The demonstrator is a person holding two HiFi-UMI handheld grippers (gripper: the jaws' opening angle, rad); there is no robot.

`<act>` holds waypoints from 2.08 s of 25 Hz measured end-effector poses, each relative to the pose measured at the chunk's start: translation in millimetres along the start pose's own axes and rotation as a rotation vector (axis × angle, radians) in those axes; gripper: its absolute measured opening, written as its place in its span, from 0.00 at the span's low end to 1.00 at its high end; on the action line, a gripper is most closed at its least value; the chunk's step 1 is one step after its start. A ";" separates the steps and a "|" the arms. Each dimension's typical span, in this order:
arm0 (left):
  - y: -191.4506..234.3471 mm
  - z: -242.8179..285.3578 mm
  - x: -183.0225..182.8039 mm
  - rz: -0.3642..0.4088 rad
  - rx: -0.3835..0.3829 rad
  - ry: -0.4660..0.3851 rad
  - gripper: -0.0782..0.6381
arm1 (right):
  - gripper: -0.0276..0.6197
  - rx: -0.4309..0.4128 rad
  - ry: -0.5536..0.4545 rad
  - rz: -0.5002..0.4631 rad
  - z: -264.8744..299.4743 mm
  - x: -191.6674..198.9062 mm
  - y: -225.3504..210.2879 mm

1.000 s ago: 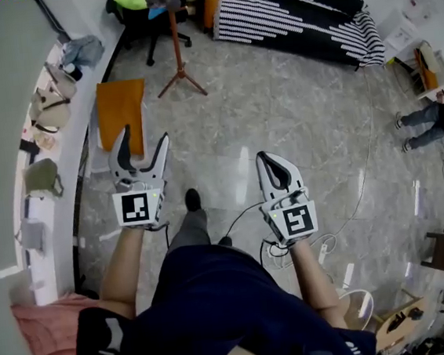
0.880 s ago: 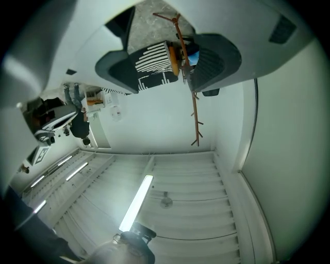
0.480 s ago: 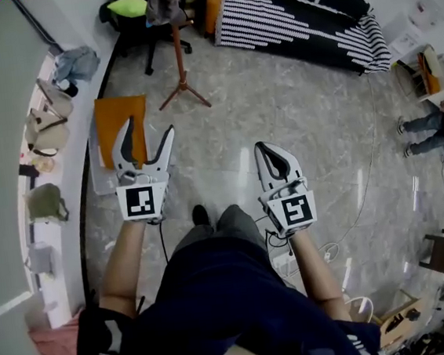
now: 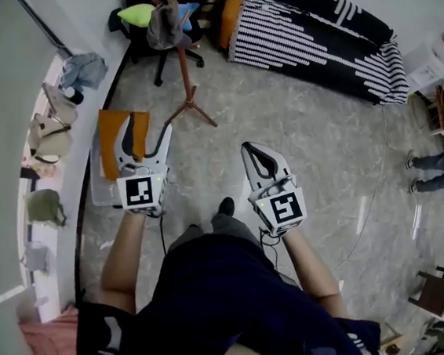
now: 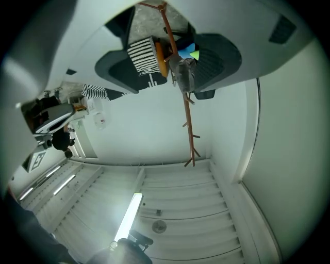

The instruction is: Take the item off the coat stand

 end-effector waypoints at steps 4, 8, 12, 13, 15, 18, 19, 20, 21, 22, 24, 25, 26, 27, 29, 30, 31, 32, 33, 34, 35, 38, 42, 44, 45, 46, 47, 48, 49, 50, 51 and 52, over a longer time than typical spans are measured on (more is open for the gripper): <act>5.2 57.4 7.9 0.002 -0.043 0.016 0.57 | 0.07 -0.076 -0.005 -0.016 38.3 0.0 -34.8; 25.1 116.7 15.4 0.024 -0.062 0.040 0.57 | 0.07 -0.108 -0.003 -0.027 82.3 -3.0 -67.7; 64.1 169.7 32.3 0.029 -0.071 0.054 0.57 | 0.07 -0.108 0.007 -0.031 133.3 -6.6 -84.5; 74.2 183.5 35.6 0.025 -0.071 0.053 0.57 | 0.07 -0.103 0.008 -0.033 145.6 -8.8 -88.2; 92.2 213.8 41.2 0.020 -0.066 0.052 0.57 | 0.07 -0.091 0.010 -0.033 170.0 -13.9 -97.9; 115.5 259.3 51.5 0.027 -0.049 0.059 0.57 | 0.07 -0.071 0.020 -0.032 206.7 -18.9 -111.0; 121.3 273.6 55.9 0.030 -0.043 0.064 0.57 | 0.07 -0.066 0.023 -0.032 218.2 -19.3 -114.9; 126.1 287.3 60.2 0.032 -0.037 0.070 0.57 | 0.07 -0.063 0.026 -0.031 228.9 -19.3 -119.3; 130.1 300.4 64.2 0.036 -0.033 0.078 0.57 | 0.07 -0.061 0.027 -0.027 238.9 -19.4 -124.4; 133.8 312.7 67.6 0.043 -0.031 0.086 0.57 | 0.07 -0.060 0.027 -0.023 248.3 -19.5 -129.7; 140.4 332.9 74.6 0.054 -0.031 0.093 0.57 | 0.07 -0.063 0.023 -0.019 264.0 -19.2 -138.4; 143.8 341.2 78.8 0.055 -0.034 0.093 0.57 | 0.07 -0.067 0.023 -0.019 270.3 -18.3 -142.0; 147.7 349.3 82.9 0.055 -0.039 0.093 0.57 | 0.07 -0.073 0.024 -0.018 276.1 -17.0 -146.0; 152.0 357.9 86.5 0.053 -0.045 0.094 0.57 | 0.07 -0.079 0.025 -0.015 281.6 -15.8 -150.6; 160.2 373.9 93.1 0.042 -0.055 0.099 0.57 | 0.07 -0.097 0.027 -0.008 290.7 -13.9 -159.6; 163.7 380.3 96.7 0.037 -0.056 0.102 0.57 | 0.07 -0.107 0.030 -0.006 294.5 -13.0 -163.2; 166.7 386.0 100.1 0.033 -0.055 0.105 0.57 | 0.07 -0.117 0.034 -0.006 297.8 -12.2 -166.4; 168.8 391.2 103.4 0.030 -0.051 0.106 0.57 | 0.07 -0.124 0.040 -0.006 300.6 -11.5 -169.5; 170.1 396.6 106.6 0.027 -0.043 0.107 0.57 | 0.07 -0.129 0.046 -0.007 303.1 -10.8 -173.1; 170.9 402.1 110.0 0.025 -0.034 0.111 0.57 | 0.07 -0.131 0.050 -0.008 305.6 -10.2 -176.9; 171.8 407.4 113.7 0.026 -0.026 0.119 0.57 | 0.07 -0.131 0.052 -0.008 308.3 -9.7 -180.4; 175.1 418.6 122.8 0.033 -0.015 0.143 0.57 | 0.07 -0.138 0.058 -0.003 314.0 -6.9 -185.7; 181.8 428.5 127.7 0.041 -0.013 0.152 0.57 | 0.07 -0.148 0.073 0.005 321.5 -2.6 -190.2; 183.4 430.6 129.6 0.039 -0.007 0.153 0.57 | 0.07 -0.151 0.079 0.006 324.2 -0.7 -192.6; 183.9 430.9 129.8 0.042 -0.006 0.154 0.56 | 0.07 -0.151 0.081 0.007 325.1 0.1 -193.7; 184.7 431.3 129.5 0.048 -0.007 0.152 0.48 | 0.07 -0.151 0.084 0.009 326.0 0.4 -194.9; 185.9 431.8 129.1 0.053 -0.009 0.151 0.44 | 0.07 -0.151 0.087 0.012 327.1 0.5 -196.0; 187.1 432.3 128.9 0.057 -0.010 0.151 0.41 | 0.07 -0.150 0.088 0.014 328.3 0.4 -196.7; 188.0 432.6 129.1 0.058 -0.009 0.154 0.39 | 0.07 -0.150 0.090 0.016 329.0 0.7 -197.3; 188.3 432.7 129.6 0.058 -0.008 0.157 0.37 | 0.07 -0.150 0.092 0.017 329.3 1.4 -197.7; 188.2 432.7 130.2 0.060 -0.007 0.159 0.34 | 0.07 -0.151 0.094 0.017 329.2 2.7 -198.1; 187.9 432.8 130.8 0.065 -0.008 0.161 0.30 | 0.07 -0.153 0.096 0.018 329.0 4.2 -198.3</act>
Point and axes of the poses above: the fingertips, and each gripper's own axes: z forward along the fingers, y to its left, x out of its underside, the point moved 4 cm from there along -z, backward along the fingers, and after that the axes turned 4 degrees about -z, right-handed, at the moved point
